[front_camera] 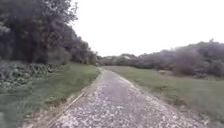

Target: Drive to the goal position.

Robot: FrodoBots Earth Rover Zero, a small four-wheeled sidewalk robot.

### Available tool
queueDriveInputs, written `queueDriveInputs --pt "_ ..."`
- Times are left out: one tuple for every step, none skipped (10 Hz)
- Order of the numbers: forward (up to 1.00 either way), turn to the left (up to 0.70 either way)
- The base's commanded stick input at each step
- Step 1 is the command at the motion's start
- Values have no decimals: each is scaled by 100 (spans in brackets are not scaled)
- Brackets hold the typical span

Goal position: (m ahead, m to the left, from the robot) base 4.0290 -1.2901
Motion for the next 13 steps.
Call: queueDriveInputs --pt "100 0" --pt "100 0" --pt "100 0" --pt "100 0" --pt "100 0" --pt "100 0" --pt "100 0" --pt "100 0" --pt "100 0" --pt "100 0" --pt "100 0" --pt "100 0" --pt "100 0"
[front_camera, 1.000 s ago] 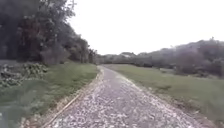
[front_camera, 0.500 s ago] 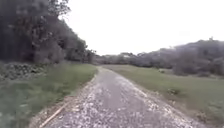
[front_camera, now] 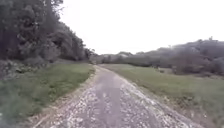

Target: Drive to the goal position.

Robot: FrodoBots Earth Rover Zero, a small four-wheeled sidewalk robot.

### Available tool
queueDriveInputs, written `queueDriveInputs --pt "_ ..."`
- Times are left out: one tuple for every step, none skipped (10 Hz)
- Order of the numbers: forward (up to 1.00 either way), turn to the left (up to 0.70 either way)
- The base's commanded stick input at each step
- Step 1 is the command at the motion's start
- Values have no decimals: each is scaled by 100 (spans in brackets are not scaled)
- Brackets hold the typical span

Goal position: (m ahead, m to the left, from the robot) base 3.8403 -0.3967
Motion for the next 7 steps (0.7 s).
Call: queueDriveInputs --pt "100 0" --pt "100 0" --pt "100 3" --pt "100 6" --pt "100 9" --pt "100 13" --pt "100 16"
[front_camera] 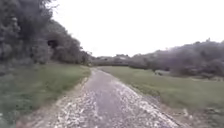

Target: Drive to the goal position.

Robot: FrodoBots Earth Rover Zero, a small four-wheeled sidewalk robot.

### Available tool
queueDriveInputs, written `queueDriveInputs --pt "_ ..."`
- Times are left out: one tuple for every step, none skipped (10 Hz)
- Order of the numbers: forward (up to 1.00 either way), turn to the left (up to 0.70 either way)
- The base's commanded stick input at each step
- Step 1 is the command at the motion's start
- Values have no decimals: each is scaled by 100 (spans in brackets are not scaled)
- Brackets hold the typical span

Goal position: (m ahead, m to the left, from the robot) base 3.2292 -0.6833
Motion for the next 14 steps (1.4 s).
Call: queueDriveInputs --pt "100 19" --pt "100 23" --pt "100 26" --pt "100 27" --pt "100 27" --pt "100 27" --pt "100 27" --pt "100 27" --pt "100 27" --pt "100 27" --pt "100 27" --pt "100 27" --pt "100 27" --pt "100 27"
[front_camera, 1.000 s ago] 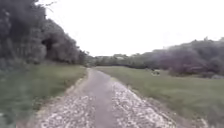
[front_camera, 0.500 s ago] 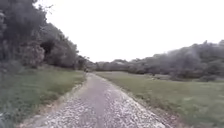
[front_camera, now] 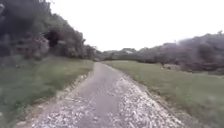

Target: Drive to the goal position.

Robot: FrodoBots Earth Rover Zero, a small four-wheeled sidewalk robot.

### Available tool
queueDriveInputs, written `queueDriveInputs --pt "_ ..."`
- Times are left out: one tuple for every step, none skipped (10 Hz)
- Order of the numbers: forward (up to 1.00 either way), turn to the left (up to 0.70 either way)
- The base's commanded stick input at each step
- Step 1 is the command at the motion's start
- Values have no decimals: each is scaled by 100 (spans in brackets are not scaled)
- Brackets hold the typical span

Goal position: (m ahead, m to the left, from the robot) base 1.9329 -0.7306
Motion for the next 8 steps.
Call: queueDriveInputs --pt "100 27" --pt "100 26" --pt "100 21" --pt "100 16" --pt "100 12" --pt "100 7" --pt "100 2" --pt "100 0"
